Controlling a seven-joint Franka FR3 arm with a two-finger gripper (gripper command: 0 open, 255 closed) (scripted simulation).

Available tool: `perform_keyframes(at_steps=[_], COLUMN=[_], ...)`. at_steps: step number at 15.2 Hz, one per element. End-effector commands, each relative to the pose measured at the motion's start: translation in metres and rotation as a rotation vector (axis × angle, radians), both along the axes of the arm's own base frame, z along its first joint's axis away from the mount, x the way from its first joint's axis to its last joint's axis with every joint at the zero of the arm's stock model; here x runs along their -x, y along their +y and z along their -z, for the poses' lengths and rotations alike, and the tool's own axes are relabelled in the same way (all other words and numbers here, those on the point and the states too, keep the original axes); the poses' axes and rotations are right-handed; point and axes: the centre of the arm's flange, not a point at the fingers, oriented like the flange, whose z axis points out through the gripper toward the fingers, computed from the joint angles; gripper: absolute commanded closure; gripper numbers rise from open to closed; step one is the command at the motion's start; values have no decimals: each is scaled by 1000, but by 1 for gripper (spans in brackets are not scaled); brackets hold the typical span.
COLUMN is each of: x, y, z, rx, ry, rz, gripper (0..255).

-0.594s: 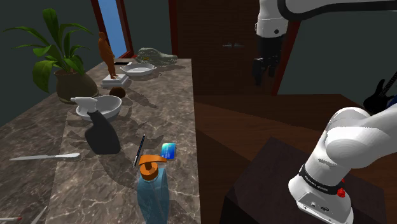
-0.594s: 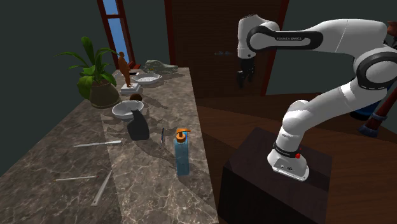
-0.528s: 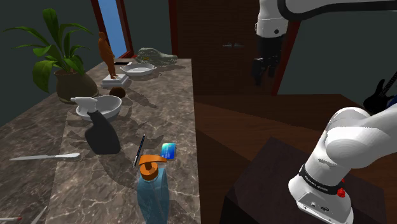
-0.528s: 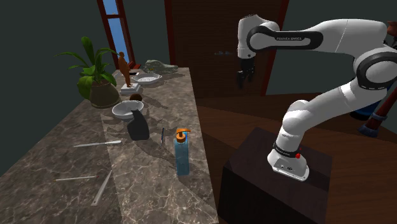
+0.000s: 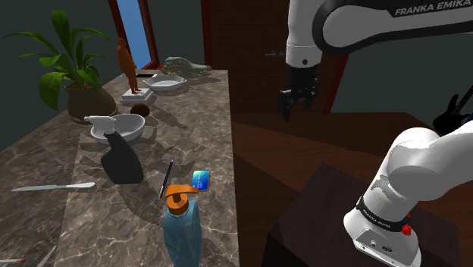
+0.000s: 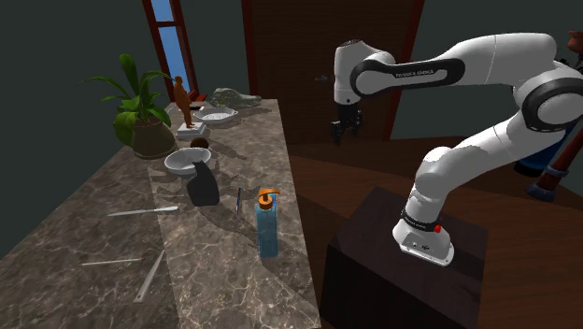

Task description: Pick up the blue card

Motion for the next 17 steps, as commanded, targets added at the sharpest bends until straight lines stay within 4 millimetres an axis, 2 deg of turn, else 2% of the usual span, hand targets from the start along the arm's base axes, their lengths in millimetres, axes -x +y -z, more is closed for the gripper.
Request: perform_keyframes(at_steps=[1, 9, 17], x=[-12, -51, -106], y=[23, 103, 175], z=[11, 62, 109], rx=[-2, -5, -8], ry=[-15, -73, -130], rz=[43, 204, 364], gripper=[0, 0, 0])
